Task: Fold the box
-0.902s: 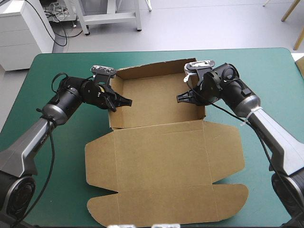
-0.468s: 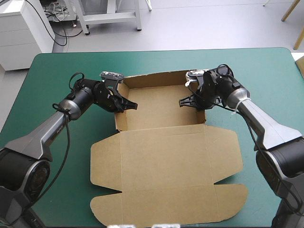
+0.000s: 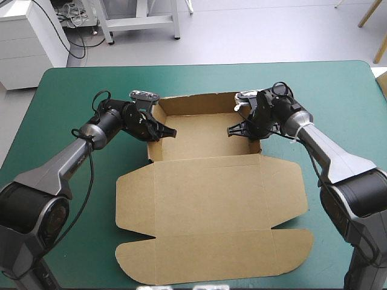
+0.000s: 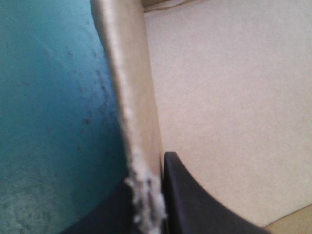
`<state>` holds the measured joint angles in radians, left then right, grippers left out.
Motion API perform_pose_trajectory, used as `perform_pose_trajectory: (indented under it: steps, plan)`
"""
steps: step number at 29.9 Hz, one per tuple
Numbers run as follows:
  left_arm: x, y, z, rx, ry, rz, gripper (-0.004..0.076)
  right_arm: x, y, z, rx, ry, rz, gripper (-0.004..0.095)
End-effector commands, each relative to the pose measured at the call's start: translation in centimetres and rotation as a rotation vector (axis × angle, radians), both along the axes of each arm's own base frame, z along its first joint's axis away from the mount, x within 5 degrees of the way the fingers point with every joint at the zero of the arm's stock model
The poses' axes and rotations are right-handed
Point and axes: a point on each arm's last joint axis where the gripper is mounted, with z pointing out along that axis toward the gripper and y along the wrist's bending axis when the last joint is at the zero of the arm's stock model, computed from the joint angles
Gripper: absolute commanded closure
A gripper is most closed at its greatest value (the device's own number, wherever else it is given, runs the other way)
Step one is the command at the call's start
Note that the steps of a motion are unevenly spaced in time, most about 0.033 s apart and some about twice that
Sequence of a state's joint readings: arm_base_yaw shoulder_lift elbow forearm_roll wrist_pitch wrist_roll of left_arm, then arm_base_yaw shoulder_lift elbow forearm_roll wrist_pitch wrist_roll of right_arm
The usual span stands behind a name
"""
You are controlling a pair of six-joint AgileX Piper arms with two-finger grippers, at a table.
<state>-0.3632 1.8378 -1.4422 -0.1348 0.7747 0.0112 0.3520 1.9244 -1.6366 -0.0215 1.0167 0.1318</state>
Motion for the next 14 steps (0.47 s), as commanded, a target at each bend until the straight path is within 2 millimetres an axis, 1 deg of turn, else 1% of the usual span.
perform_pose_trajectory:
  steps: [1,2,4,6,7,9,10,12,14]
  plan:
    - [0.3,-0.1,0.0,0.055,-0.079,-0.092,0.0722,0.6,-0.1,1.3,-0.012,-0.106,0.057,0.0920]
    - [0.2,-0.1,0.1,0.059,-0.082,-0.100,0.0703,0.5,-0.2,1.3,-0.016,-0.105,0.066,0.0913]
    - [0.2,-0.1,0.2,0.067,-0.086,-0.117,0.0629,0.4,-0.1,1.3,-0.019,-0.094,0.079,0.0863]
    - [0.2,-0.1,0.7,0.062,-0.100,-0.116,0.0512,0.4,-0.1,1.5,-0.021,-0.087,0.080,0.0771]
    - [0.2,-0.1,1.0,0.059,-0.109,-0.116,0.0447,0.5,-0.1,1.8,-0.019,-0.093,0.079,0.0697]
    - [0.2,-0.1,2.0,0.052,-0.126,-0.114,0.0340,0.5,-0.1,2.4,-0.016,-0.095,0.076,0.0605]
    - [0.3,-0.1,2.6,0.045,-0.136,-0.108,0.0301,0.6,-0.1,3.0,-0.013,-0.103,0.076,0.0552]
    - [0.4,-0.2,3.8,0.041,-0.151,-0.111,0.0277,0.7,0.0,3.9,-0.010,-0.120,0.075,0.0499]
    - [0.4,-0.2,4.8,0.046,-0.145,-0.117,0.0279,0.8,0.0,5.4,-0.004,-0.137,0.073,0.0487]
